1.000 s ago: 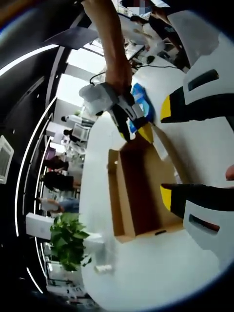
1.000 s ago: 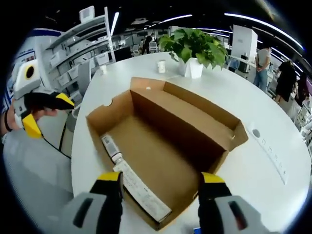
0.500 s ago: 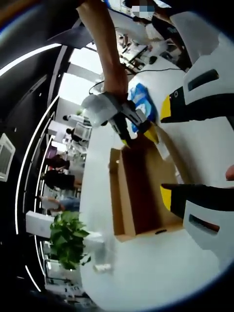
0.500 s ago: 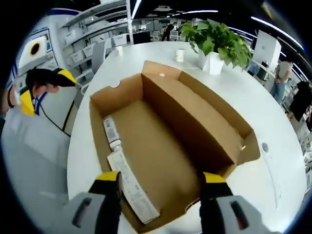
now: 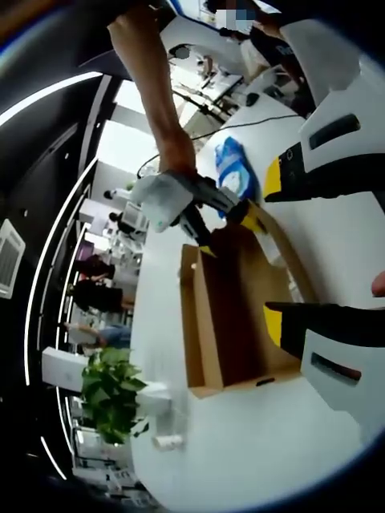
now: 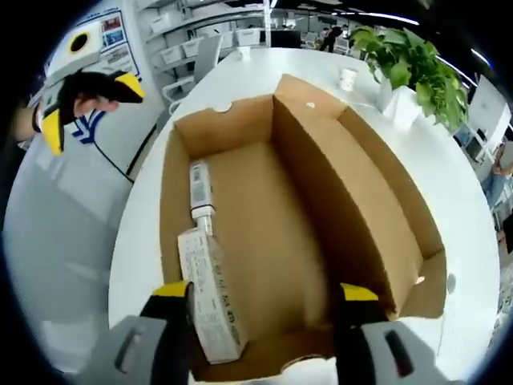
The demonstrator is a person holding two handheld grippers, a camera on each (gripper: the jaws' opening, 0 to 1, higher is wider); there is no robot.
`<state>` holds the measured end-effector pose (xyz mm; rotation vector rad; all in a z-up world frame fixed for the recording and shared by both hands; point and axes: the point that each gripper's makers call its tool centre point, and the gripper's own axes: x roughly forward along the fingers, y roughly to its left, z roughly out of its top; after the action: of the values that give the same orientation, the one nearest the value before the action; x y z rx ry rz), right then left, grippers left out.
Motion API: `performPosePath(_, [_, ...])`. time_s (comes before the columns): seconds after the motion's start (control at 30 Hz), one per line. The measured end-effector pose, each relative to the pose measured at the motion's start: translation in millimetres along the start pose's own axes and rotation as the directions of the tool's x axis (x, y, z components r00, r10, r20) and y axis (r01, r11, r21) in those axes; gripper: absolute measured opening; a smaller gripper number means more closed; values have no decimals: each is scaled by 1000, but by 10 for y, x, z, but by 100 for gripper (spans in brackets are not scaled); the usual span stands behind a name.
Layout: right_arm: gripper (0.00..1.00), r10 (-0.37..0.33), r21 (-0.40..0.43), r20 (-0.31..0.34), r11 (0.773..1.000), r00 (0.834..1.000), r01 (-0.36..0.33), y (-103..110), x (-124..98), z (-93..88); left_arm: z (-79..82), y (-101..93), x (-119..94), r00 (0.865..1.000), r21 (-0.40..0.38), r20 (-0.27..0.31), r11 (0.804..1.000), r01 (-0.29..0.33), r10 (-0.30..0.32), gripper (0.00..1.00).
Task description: Operate the shoe box by opening the lid, removing the specified soft item, and placing it in the target area until the item is outside and the box remains undamaged.
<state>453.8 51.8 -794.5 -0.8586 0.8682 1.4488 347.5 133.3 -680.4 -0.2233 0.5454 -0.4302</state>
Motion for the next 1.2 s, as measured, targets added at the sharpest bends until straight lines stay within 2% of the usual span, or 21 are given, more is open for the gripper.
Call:
performPosePath(0.2, [68, -9, -51, -8, 999, 1000, 9, -50, -13, 14, 6, 5, 1, 1000, -9, 3, 1000, 2, -2, 51])
performPosePath(0.37, [68, -20, -51, -8, 998, 1000, 20, -92, -18, 11, -1, 0, 9, 1000, -6, 1, 1000, 5, -5, 51])
performPosePath(0.53, [67, -21, -70, -17, 997, 1000, 19, -59, -18, 16, 2, 14, 10, 1000, -11, 4, 1000, 5, -5, 51])
performPosePath(0.73, [65, 14, -100, -29, 995, 999, -17, 43, 29, 25, 10, -8, 4, 1000, -10, 6, 1000, 7, -7, 51])
performPosePath(1.07, [65, -22, -122, -36, 992, 999, 18, -2, -6, 54, 21, -30, -14, 1000, -19, 11, 1000, 12, -12, 50])
performPosePath(1.2, [64, -3, -132, -44, 991, 999, -3, 82, 7, 56, 21, -34, -11, 1000, -20, 13, 1000, 18, -17, 51])
